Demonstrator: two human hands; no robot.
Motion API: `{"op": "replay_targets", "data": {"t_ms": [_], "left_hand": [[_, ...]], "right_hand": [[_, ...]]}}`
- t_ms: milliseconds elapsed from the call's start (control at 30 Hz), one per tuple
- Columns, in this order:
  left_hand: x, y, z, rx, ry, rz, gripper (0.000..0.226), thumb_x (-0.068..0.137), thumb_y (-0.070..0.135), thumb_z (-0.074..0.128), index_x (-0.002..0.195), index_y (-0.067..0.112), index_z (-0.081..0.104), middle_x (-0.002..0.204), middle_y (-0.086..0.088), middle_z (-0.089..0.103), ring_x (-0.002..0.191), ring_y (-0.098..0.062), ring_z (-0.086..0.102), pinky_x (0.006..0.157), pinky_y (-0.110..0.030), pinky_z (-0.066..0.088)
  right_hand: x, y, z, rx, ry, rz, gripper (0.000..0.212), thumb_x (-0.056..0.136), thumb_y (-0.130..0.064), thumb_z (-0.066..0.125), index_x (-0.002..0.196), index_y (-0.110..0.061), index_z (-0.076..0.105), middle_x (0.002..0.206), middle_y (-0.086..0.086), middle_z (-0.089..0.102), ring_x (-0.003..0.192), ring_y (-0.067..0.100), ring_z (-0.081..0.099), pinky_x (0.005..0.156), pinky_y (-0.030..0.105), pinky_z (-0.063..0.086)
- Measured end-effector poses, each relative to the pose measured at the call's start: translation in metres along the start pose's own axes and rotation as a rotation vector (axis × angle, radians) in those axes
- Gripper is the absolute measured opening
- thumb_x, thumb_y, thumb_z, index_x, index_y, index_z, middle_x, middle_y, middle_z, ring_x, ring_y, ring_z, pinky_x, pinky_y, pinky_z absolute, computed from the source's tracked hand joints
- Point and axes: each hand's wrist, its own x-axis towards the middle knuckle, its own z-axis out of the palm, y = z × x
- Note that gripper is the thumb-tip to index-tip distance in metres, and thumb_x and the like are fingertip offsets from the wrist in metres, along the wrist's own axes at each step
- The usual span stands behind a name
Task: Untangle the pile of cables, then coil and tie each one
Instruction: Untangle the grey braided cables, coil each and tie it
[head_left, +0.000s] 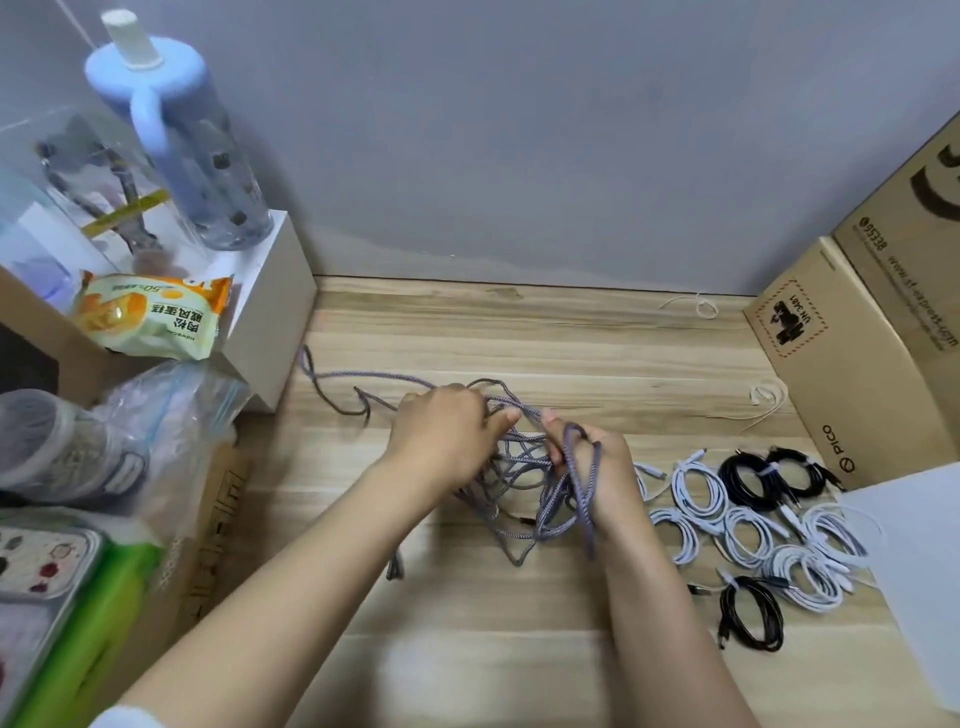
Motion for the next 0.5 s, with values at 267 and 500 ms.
{"op": "replay_targets", "data": {"t_ms": [267,500], "left_hand": [[0.025,-0.014,0.013,0.161,0.016,0.370,0.021,0.090,0.012,0.049,0.105,0.019,0.062,0.109,0.001,0.053,0.111,-0.019,0.044,0.076,-0.030,0.040],[0.041,-0.045,-0.003,-0.005,0.248,0.584,0.019,0.084,0.020,0.045,0.085,0.014,0.063,0.086,-0.005,0.058,0.085,-0.025,0.053,0.062,-0.038,0.049]], "right_hand": [[0.009,0.006,-0.010,-0.049,0.067,0.023,0.050,0.075,-0.056,0.060,0.043,-0.020,0.050,0.045,-0.003,0.040,0.056,0.021,0.041,0.065,0.038,0.035],[0.010,0.012,-0.023,-0.093,0.091,0.025,0.045,0.073,-0.057,0.058,0.052,-0.017,0.057,0.051,0.004,0.045,0.055,0.023,0.040,0.063,0.036,0.033]]}}
